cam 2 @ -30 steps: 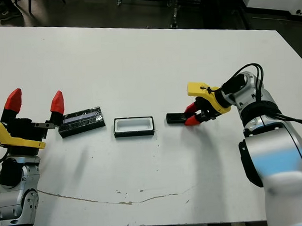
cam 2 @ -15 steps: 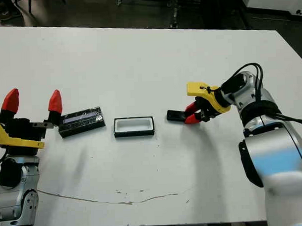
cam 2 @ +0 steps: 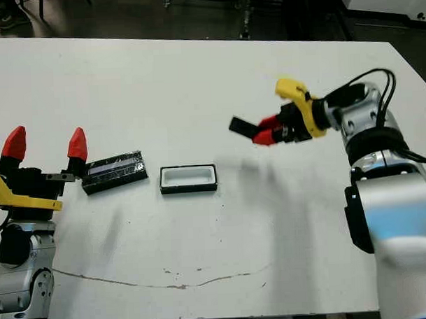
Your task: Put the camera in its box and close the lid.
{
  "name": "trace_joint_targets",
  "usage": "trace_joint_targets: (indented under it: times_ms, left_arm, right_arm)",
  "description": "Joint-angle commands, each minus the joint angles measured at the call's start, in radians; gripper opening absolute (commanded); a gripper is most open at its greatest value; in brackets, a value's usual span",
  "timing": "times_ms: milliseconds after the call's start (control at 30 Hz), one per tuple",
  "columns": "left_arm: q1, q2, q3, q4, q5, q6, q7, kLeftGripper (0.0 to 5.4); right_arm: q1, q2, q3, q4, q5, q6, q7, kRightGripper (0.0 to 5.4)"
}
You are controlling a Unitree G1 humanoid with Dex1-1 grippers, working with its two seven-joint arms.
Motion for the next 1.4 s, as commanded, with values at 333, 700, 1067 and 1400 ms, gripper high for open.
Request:
trace_joint_targets:
  times_ms: [333,700,1067,1400]
  left_arm:
    - [0.011,0.001,0.001,-0.002,0.002,0.012,0.001,5.4]
    - [0.013,0.003,0.004,-0.007,0.017,0.009,0.011,5.4]
    - [0.016,0.007,0.003,-0.014,0.013,0.008,0.007,5.4]
    - [0.017,0.005,0.006,-0.017,0.018,0.012,0.016,5.4]
  right_arm:
    - [-0.124,0.09,0.084,0.011,-0.051,0.002,0.059,1.66]
    - [-0.113,0.173,0.104,-0.097,-0.017,0.065,0.146,1.66]
    - [-0.042,0.194,0.123,-0.246,0.018,0.176,0.144,1.66]
    - [0.004,0.206,0.17,-0.316,0.034,0.172,0.151,1.66]
